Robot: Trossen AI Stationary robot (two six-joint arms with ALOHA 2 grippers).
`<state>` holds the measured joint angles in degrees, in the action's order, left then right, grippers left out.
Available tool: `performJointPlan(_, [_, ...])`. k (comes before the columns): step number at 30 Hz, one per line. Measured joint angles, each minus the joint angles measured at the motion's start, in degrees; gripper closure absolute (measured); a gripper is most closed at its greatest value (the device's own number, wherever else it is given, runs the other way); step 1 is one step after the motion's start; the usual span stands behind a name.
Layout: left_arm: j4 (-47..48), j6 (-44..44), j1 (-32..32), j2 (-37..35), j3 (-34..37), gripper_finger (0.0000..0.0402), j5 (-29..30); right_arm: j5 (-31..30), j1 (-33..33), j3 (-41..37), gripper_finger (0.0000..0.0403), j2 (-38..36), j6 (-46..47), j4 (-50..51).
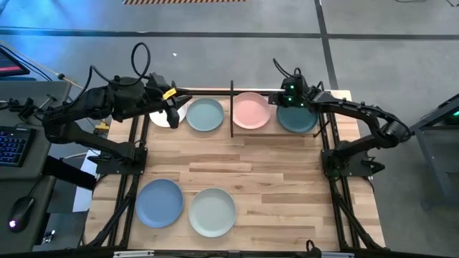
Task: Place and stack plates onto a shelf
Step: Put the pink plate on the shelf, then stack the white plate on top of the pink plate on the shelf
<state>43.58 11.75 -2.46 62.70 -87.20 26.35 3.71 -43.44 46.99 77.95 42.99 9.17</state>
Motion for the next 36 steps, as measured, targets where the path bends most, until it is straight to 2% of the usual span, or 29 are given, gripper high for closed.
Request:
performJointPlan(5, [2.0, -0.3, 0.0, 0.0, 0.0, 0.0304, 0.0, 1.0, 0.5, 0.0, 0.0403, -7.9, -2.0, -3.0])
performJointPlan(8, [1.2, -2.2, 0.0, -0.2, 2.4, 0.0304, 0.0, 2.1, 2.7, 0.0, 0.0403, -13.9, -4.8, -3.4])
performJointPlan(11, [-7.3, -3.4, -0.1, -2.4, 10.3, 0.0308, -0.9, 2.6, 7.1, 0.0, 0.0402, -18.9, -6.7, -3.2])
performJointPlan(15, [-24.3, -2.4, -0.9, -7.5, 25.0, 0.0314, -6.6, 1.8, 16.0, 0.0, 0.0402, -22.7, -6.9, -4.3])
performJointPlan(19, [-36.1, 2.5, -0.9, -11.4, 37.5, 0.0319, -11.8, -5.4, 27.0, 0.0, 0.0402, -23.3, -7.0, -7.4])
performJointPlan(24, [-44.8, 8.1, -0.9, -15.9, 47.2, 0.0321, -13.8, -14.5, 37.2, 0.0, 0.0402, -21.8, -10.4, -10.9])
performJointPlan(29, [-47.7, 9.2, -0.9, -18.9, 50.2, 0.0321, -14.0, -20.2, 40.7, 0.0, 0.0402, -21.7, -13.4, -11.7])
performJointPlan(36, [-46.2, 9.2, -1.0, -19.5, 50.3, 0.0320, -13.2, -20.6, 39.8, 0.0, 0.0402, -21.8, -13.3, -13.8])
